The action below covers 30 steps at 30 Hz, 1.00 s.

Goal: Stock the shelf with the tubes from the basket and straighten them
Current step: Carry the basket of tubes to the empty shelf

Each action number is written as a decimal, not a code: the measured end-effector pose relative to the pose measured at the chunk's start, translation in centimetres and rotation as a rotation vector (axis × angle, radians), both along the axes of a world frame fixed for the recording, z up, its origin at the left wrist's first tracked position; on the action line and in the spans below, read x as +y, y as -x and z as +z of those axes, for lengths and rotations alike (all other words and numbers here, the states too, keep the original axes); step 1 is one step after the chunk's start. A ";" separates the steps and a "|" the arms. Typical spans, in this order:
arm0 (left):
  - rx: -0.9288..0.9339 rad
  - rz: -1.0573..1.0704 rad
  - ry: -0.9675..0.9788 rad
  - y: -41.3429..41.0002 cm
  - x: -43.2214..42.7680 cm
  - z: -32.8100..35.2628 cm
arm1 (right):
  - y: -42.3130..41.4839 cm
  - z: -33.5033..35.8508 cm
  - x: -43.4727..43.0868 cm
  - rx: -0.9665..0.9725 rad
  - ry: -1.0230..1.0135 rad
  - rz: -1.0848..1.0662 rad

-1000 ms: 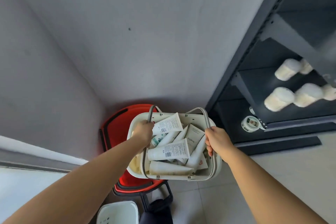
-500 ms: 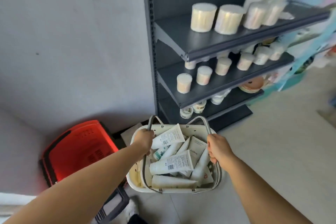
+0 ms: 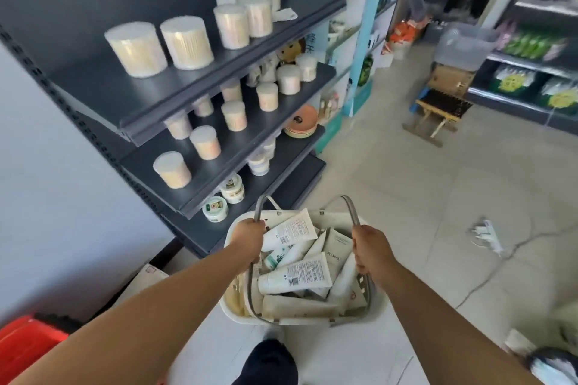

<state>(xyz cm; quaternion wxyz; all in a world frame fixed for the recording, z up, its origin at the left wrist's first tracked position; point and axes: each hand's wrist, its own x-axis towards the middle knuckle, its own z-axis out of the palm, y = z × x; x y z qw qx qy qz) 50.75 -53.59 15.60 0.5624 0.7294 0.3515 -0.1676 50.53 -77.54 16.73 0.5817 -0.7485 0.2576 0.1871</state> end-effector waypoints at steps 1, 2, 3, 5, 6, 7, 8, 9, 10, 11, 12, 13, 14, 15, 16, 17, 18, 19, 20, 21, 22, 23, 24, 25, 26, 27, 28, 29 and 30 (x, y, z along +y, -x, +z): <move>-0.002 -0.025 0.006 -1.1 -1.0 0.0 | -0.3 0.0 -0.9 -0.002 -0.002 -0.035; -0.004 -0.054 0.011 -2.2 -1.9 0.0 | -0.6 0.1 -1.8 -0.006 -0.003 -0.070; -0.010 -0.085 0.017 -3.3 -2.8 0.1 | -1.1 0.1 -2.6 -0.011 -0.004 -0.100; -0.022 -0.153 0.019 -5.9 -4.6 0.1 | -2.2 0.3 -4.1 -0.025 -0.002 -0.147; -0.025 -0.187 0.012 -7.4 -5.4 0.1 | -3.0 0.5 -4.8 -0.034 0.001 -0.166; -0.027 -0.221 0.002 -9.0 -6.2 0.1 | -3.8 0.7 -5.5 -0.042 0.005 -0.185; -0.024 -0.257 -0.009 -10.5 -7.0 -0.1 | -4.6 0.9 -6.1 -0.046 0.009 -0.205; -0.016 -0.293 -0.013 -12.1 -7.8 -0.1 | -5.4 1.0 -6.7 -0.047 0.012 -0.228; -0.007 -0.324 -0.016 -13.7 -8.5 -0.2 | -6.3 1.2 -7.4 -0.045 0.015 -0.254; 0.003 -0.350 -0.014 -15.2 -9.2 -0.3 | -7.1 1.2 -8.0 -0.042 0.022 -0.280; 0.012 -0.372 -0.007 -16.7 -9.9 -0.3 | -8.0 1.4 -8.6 -0.036 0.034 -0.302; 0.017 -0.395 0.004 -18.1 -10.6 -0.3 | -8.8 1.5 -9.2 -0.030 0.046 -0.319; 0.012 -0.417 0.006 -19.5 -11.3 -0.2 | -9.6 1.5 -9.7 -0.024 0.055 -0.337; 0.000 -0.440 0.003 -20.9 -12.0 -0.1 | -10.4 1.6 -10.2 -0.019 0.059 -0.357; -0.009 -0.462 -0.003 -22.2 -12.8 0.0 | -11.1 1.7 -10.8 -0.017 0.062 -0.381; -0.017 -0.482 -0.003 -23.6 -13.7 0.2 | -11.9 1.8 -11.4 -0.021 0.061 -0.408; -0.027 -0.504 0.000 -25.0 -14.5 0.4 | -12.7 2.0 -12.0 -0.030 0.058 -0.436; -0.038 -0.528 0.003 -26.3 -15.4 0.5 | -13.5 2.2 -12.5 -0.041 0.055 -0.464; -0.046 -0.545 0.005 -27.7 -16.2 0.6 | -14.2 2.4 -13.0 -0.052 0.051 -0.490; -0.047 -0.552 0.004 -29.0 -17.0 0.7 | -15.0 2.5 -13.6 -0.062 0.046 -0.512; -0.046 -0.558 0.002 -30.2 -17.9 0.7 | -15.7 2.6 -14.1 -0.071 0.043 -0.530; -0.055 -0.566 0.002 -31.1 -18.5 0.8 | -16.3 2.7 -14.5 -0.077 0.041 -0.539; -0.069 -0.583 0.003 -32.1 -19.2 0.7 | -16.9 2.7 -14.9 -0.081 0.039 -0.548; -0.075 -0.606 0.004 -33.2 -20.2 0.7 | -17.7 2.6 -15.6 -0.085 0.034 -0.560; -0.077 -0.623 -0.002 -34.2 -21.3 0.7 | -18.5 2.4 -16.4 -0.088 0.031 -0.573; -0.076 -0.634 -0.006 -35.3 -22.5 0.5 | -19.3 2.2 -17.3 -0.089 0.029 -0.585; -0.072 -0.640 -0.012 -36.3 -23.7 0.4 | -20.1 2.0 -18.3 -0.087 0.029 -0.595; -0.065 -0.648 -0.014 -37.4 -25.0 0.3 | -21.0 1.8 -19.5 -0.086 0.032 -0.601; -0.059 -0.661 -0.019 -38.4 -26.2 0.2 | -21.9 1.6 -20.7 -0.083 0.037 -0.603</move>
